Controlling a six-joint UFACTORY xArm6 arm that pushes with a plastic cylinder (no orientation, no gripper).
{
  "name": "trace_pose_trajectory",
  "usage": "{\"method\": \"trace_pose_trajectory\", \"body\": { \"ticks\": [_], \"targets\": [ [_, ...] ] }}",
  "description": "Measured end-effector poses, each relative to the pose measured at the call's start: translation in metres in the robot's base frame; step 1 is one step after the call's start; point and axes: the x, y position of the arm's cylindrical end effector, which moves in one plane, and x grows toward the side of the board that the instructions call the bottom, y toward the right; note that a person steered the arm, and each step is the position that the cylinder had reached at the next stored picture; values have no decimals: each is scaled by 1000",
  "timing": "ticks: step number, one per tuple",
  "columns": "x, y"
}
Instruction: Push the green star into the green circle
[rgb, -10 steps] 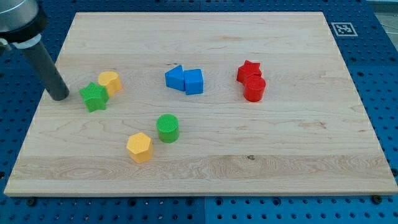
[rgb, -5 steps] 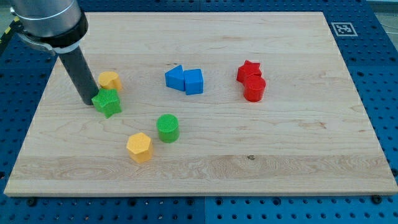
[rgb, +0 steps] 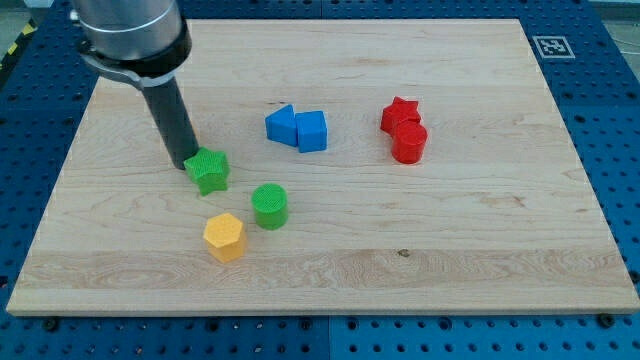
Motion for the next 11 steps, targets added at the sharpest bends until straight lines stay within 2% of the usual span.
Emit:
{"method": "trace_pose_trajectory", "body": {
  "ticks": [6, 11],
  "targets": [
    [33, 54],
    [44, 27]
  ]
}}
